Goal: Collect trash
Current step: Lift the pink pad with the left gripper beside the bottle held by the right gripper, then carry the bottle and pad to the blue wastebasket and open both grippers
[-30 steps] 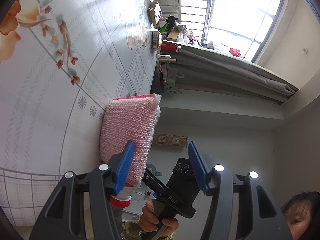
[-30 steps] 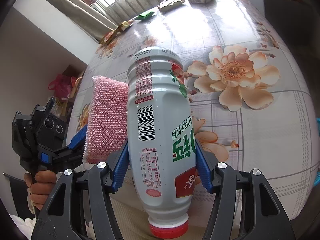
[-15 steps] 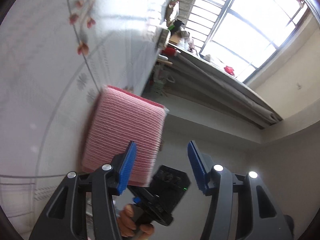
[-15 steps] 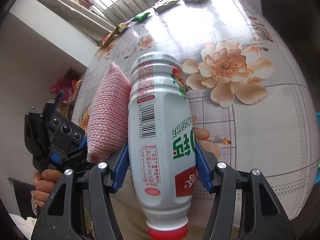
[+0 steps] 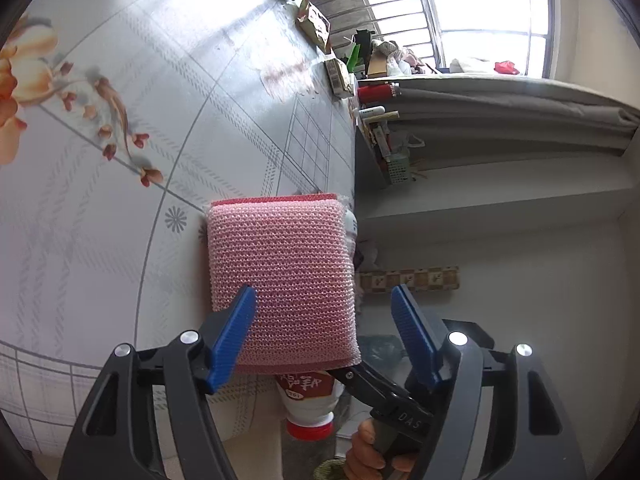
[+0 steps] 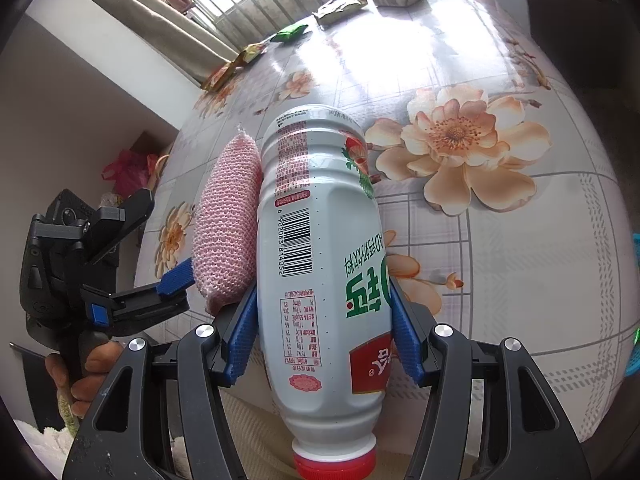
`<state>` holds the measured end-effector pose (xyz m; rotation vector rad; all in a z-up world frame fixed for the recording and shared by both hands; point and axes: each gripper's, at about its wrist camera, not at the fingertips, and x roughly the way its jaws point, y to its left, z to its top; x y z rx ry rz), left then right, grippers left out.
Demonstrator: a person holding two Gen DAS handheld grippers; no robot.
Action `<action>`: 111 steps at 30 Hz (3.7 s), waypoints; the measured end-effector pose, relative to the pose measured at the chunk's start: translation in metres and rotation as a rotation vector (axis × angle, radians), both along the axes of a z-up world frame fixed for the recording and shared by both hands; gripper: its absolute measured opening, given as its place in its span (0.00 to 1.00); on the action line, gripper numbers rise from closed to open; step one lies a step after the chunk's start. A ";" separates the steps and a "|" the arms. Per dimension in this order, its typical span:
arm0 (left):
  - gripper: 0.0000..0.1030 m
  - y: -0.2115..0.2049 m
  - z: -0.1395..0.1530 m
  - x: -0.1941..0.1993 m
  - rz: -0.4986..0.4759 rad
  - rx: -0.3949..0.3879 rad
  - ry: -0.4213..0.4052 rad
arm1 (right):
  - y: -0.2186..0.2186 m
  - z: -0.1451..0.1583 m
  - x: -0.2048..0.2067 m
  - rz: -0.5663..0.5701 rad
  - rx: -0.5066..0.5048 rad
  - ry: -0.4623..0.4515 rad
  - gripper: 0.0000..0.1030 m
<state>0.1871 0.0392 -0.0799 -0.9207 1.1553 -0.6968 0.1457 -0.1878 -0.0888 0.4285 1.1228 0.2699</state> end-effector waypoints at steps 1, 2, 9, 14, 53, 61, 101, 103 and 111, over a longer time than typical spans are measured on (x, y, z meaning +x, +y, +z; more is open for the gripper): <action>0.66 -0.004 0.001 0.002 -0.003 0.039 -0.014 | 0.001 0.001 -0.001 0.004 -0.008 -0.003 0.54; 0.67 -0.006 0.004 0.001 -0.008 0.077 -0.034 | 0.003 0.001 -0.002 0.009 -0.015 -0.007 0.54; 0.73 -0.012 0.015 0.001 -0.028 0.181 -0.117 | 0.020 0.008 -0.006 0.060 -0.061 -0.055 0.54; 0.74 -0.007 0.015 0.004 -0.014 0.180 -0.118 | 0.036 0.018 -0.010 0.122 -0.044 -0.111 0.54; 0.37 -0.030 0.028 -0.026 -0.119 0.643 -0.334 | 0.011 0.000 -0.014 -0.025 -0.004 -0.025 0.54; 0.36 -0.040 0.040 -0.036 -0.116 0.703 -0.407 | 0.009 0.003 -0.019 -0.040 -0.006 -0.030 0.54; 0.36 -0.205 0.083 -0.079 -0.479 0.563 -0.570 | -0.162 0.014 -0.153 -0.498 0.186 -0.156 0.54; 0.36 -0.246 0.075 -0.078 -0.557 0.552 -0.553 | -0.203 -0.008 -0.181 -0.634 0.267 -0.125 0.54; 0.37 -0.405 0.003 -0.075 -0.803 0.623 -0.452 | -0.292 -0.101 -0.233 -0.941 0.489 0.034 0.54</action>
